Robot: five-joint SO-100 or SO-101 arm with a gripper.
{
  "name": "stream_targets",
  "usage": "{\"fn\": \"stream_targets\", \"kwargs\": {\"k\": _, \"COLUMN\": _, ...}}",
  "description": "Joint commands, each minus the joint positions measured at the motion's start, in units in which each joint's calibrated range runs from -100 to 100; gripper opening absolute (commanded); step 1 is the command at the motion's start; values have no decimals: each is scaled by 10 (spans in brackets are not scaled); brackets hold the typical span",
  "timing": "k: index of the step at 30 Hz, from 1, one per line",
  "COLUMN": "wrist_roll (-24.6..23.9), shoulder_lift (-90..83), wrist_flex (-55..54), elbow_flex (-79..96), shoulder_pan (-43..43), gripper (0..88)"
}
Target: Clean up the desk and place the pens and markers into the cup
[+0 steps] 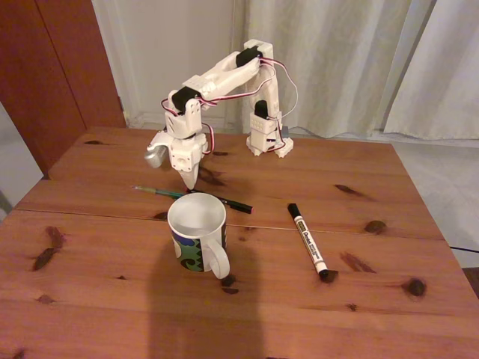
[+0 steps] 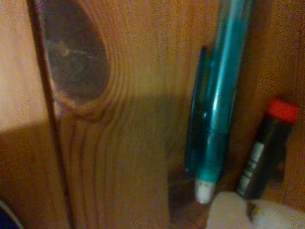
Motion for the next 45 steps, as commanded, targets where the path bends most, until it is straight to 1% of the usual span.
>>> {"fn": "stream_targets", "kwargs": {"k": 1, "wrist_roll": 1, "shoulder_lift": -2, "wrist_flex": -4, "elbow_flex": -10, "shoulder_pan": 0, "gripper": 12}}
{"fn": "stream_targets", "kwargs": {"k": 7, "wrist_roll": 2, "shoulder_lift": -11, "wrist_flex": -4, "elbow_flex": 49, "shoulder_pan": -12, "gripper": 32}}
{"fn": "stream_targets", "kwargs": {"k": 11, "wrist_roll": 0, "shoulder_lift": -19, "wrist_flex": -4, "elbow_flex": 56, "shoulder_pan": -29, "gripper": 60}}
{"fn": "stream_targets", "kwargs": {"k": 16, "wrist_roll": 1, "shoulder_lift": -30, "wrist_flex": -4, "elbow_flex": 59, "shoulder_pan": -34, "gripper": 69}}
{"fn": "stream_targets", "kwargs": {"k": 24, "wrist_roll": 1, "shoulder_lift": -28, "wrist_flex": -5, "elbow_flex": 59, "shoulder_pan": -41, "gripper": 134}}
{"fn": "stream_targets", "kwargs": {"k": 35, "wrist_roll": 1, "shoulder_lift": -23, "wrist_flex": -11, "elbow_flex": 58, "shoulder_pan": -52, "gripper": 133}}
{"fn": "stream_targets", "kwargs": {"k": 45, "wrist_roll": 6, "shoulder_lift": 13, "wrist_flex": -12, "elbow_flex": 14, "shoulder_pan": -63, "gripper": 133}}
